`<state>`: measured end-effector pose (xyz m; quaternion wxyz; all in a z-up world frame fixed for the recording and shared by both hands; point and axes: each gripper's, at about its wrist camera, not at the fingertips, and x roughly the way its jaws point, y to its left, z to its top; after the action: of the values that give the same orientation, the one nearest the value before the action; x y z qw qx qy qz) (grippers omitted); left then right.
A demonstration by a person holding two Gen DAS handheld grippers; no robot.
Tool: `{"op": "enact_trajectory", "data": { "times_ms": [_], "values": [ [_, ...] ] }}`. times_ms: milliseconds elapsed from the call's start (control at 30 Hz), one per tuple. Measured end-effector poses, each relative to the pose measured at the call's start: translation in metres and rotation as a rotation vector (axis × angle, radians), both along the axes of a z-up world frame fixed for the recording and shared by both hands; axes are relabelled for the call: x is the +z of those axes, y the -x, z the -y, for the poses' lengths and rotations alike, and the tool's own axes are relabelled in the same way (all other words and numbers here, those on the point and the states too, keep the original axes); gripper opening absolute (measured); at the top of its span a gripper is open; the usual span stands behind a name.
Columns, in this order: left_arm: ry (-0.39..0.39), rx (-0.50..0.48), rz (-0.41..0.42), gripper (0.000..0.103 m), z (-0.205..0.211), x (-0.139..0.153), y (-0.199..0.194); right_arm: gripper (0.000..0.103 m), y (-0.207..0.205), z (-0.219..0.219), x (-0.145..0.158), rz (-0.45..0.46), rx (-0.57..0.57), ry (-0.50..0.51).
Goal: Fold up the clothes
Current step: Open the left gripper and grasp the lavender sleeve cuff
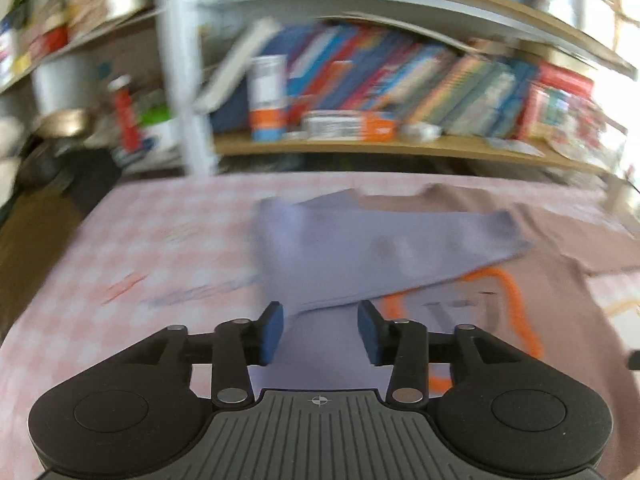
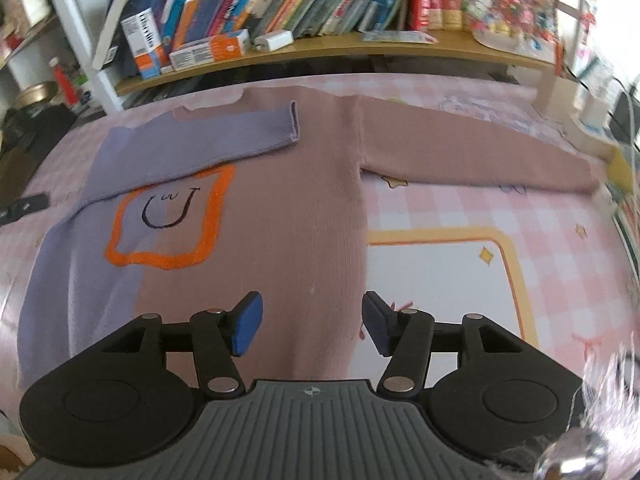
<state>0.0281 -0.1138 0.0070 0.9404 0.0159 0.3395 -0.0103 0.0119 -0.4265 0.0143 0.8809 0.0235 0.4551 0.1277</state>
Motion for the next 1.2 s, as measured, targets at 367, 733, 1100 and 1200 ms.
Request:
{"op": "enact_trajectory", "data": {
  "times_ms": [367,733,1100,1200],
  "values": [
    [-0.135,-0.18,-0.044,0.042,0.129,-0.011,-0.04,0.054,-0.013,0.04,-0.021,-0.001,0.01,-0.097],
    [-0.286,-0.212,-0.029,0.042,0.179,-0.028,-0.083,0.055,-0.018,0.075,-0.035,-0.034,-0.013,-0.135],
    [-0.332,-0.221,-0.012,0.042,0.197,-0.034,-0.102,0.056,-0.024,0.083,-0.036,-0.032,0.008,-0.149],
    [-0.328,-0.225,-0.019,0.042,0.199,-0.035,-0.105,0.057,-0.026,0.084,-0.036,-0.03,0.013,-0.152]
  ]
}}
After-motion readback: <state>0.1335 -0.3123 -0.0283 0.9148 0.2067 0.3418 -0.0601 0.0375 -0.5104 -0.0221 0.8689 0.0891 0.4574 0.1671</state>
